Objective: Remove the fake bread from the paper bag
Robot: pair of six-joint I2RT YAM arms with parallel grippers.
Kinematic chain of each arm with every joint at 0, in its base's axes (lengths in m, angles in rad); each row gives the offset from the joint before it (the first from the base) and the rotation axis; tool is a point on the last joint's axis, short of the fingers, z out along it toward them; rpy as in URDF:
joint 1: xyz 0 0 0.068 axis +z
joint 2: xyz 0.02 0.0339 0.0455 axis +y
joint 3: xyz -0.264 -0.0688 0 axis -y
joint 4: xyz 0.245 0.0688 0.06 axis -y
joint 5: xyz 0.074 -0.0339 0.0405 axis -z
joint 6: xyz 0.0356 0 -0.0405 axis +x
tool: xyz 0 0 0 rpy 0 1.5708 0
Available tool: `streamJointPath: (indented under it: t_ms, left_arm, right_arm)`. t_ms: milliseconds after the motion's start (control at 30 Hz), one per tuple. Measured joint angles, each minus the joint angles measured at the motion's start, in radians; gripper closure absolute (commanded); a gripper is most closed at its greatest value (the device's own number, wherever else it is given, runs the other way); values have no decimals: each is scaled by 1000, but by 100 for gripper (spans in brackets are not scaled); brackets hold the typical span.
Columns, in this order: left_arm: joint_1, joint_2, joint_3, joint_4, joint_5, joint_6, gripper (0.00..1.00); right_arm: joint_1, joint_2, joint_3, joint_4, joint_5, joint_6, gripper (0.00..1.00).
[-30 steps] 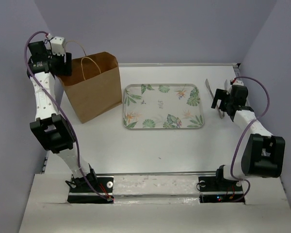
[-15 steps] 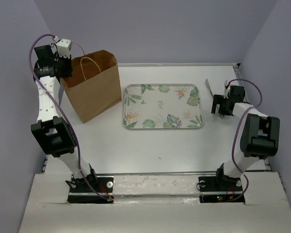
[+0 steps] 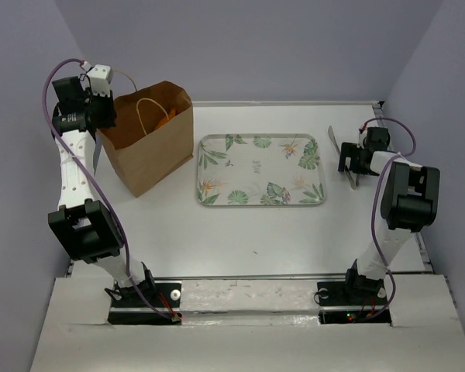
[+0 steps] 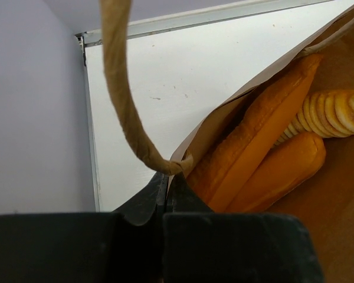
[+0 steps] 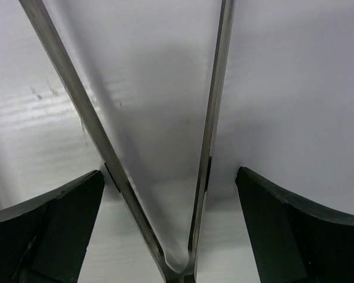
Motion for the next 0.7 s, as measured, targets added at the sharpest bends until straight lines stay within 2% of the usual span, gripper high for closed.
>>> streamJointPath:
  t_ms: [167, 367, 500, 700]
  left_arm:
    - [0, 0, 0, 0, -7, -21, 100]
    - [0, 0, 8, -8, -14, -40, 100]
    - [0, 0, 24, -20, -16, -49, 100]
    - [-14, -4, 35, -32, -27, -50, 100]
  right_arm:
    - [-1, 67, 76, 35, -7, 0, 7]
    - [-5, 79, 82, 58, -17, -7, 21]
    - [-7, 82, 82, 71, -19, -10, 37]
    - [-12, 82, 82, 75, -20, -11, 44]
